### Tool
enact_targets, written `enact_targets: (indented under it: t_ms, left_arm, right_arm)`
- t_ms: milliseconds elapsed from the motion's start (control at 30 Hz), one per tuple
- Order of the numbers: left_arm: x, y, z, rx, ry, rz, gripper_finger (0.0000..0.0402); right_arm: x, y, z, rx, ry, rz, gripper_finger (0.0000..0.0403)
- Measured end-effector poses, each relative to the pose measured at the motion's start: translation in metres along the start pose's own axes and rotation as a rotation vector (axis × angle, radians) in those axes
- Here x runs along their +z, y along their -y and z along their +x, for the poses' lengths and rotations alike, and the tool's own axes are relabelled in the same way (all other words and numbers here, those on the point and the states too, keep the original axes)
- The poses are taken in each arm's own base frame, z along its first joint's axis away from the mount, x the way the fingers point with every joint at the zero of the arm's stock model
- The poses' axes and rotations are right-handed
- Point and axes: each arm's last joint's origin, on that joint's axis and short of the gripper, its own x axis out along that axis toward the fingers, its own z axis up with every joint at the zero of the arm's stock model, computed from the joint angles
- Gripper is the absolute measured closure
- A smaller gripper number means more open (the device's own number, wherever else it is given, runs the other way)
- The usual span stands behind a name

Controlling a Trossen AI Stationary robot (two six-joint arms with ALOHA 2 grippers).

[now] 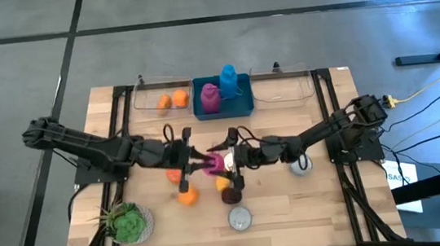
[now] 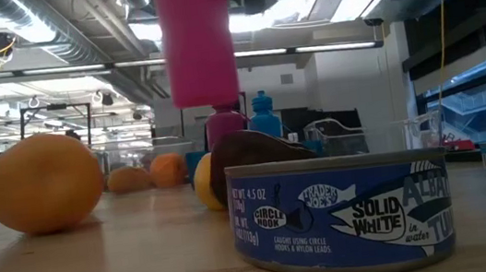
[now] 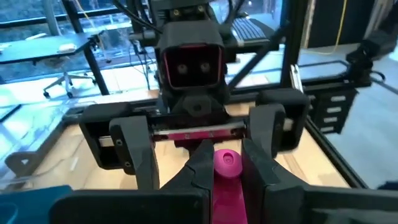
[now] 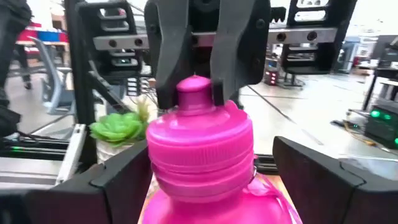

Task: Pick & Place Food Item
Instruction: Put the pink water bottle into the blue bin

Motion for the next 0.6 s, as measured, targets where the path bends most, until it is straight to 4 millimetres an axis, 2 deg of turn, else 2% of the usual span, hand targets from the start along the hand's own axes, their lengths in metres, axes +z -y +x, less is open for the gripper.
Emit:
enact_targets:
  t_ms: [267,600]
  left_arm:
    - [0.004,-0.032,0.004,-0.014,0.01,-0.078,0.0375]
    - [0.006,-0.048,0.004,-0.005,0.036,-0.092,0.0375]
  right_arm:
    - [0.015,0.02,-0.003,0.014,0.016,-0.011,0.008]
    - [0.013,0.03,-0.002,-0.001,-0.006,-0.011,0.008]
